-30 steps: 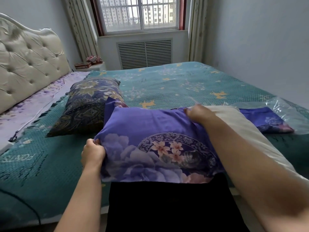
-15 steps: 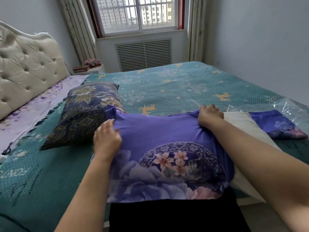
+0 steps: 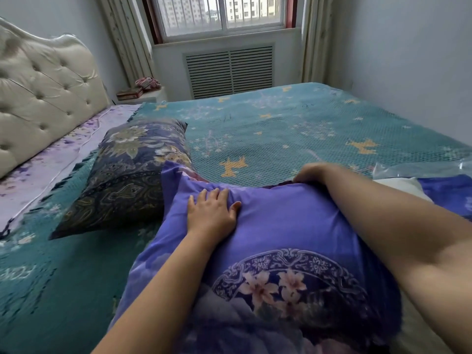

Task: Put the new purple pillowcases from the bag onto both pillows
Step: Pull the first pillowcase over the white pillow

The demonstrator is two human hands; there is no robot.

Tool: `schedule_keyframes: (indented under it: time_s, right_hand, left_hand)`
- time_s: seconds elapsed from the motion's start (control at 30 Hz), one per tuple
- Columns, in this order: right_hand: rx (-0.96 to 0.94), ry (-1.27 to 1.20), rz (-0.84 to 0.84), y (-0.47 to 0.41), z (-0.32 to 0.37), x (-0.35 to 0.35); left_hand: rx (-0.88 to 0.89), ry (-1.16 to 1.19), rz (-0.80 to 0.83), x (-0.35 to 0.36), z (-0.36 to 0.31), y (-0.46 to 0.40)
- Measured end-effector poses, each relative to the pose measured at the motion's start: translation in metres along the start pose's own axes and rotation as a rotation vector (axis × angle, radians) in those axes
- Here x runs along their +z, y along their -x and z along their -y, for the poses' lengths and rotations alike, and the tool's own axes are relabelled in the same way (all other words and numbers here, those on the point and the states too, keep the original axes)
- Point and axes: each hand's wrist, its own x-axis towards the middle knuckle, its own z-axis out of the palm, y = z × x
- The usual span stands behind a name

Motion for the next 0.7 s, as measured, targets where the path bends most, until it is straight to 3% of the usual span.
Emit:
schedule_keyframes:
  time_s: [0.07, 0.1, 0.17, 0.23, 0.3, 0.43, 0.57, 0.7]
  right_hand:
    - [-0.076, 0.034, 0.035, -0.016, 0.01, 0.007]
    - [-0.125, 0.004, -0.028, -0.023, 0.009, 0.008]
    - [-0.129, -0.181, -0.238, -0.031, -0.016, 0.002]
    - [0.061, -0.271, -0.47, -0.041, -0.063, -0.001]
    - [0.209, -0.224, -0.399, -0.059, -0.1, 0.013]
    - [0.235, -0.214, -0.312, -0.074, -0.104, 0.036]
    - [0.138, -0.583, -0.279, -0.059, -0.096, 0.025]
    - [0.084, -1.063, 0.096, -0.035, -0.107, 0.007]
  left_hand:
    - [0.036, 0.002, -0.024, 0.002, 0.0, -0.003]
    - [0.052, 0.018, -0.024, 0.005, -0.001, -0.004]
    - [0.038, 0.071, 0.027, 0.012, -0.001, -0.005]
    - [-0.018, 0.146, 0.127, 0.02, 0.001, -0.005]
    - [-0.042, 0.184, 0.194, 0.027, 0.004, -0.002]
    - [-0.056, 0.161, 0.177, 0.02, 0.001, -0.008]
    - [0.011, 0.192, 0.07, 0.009, 0.001, -0.042]
    - [0.106, 0.226, 0.133, 0.009, -0.006, -0.071]
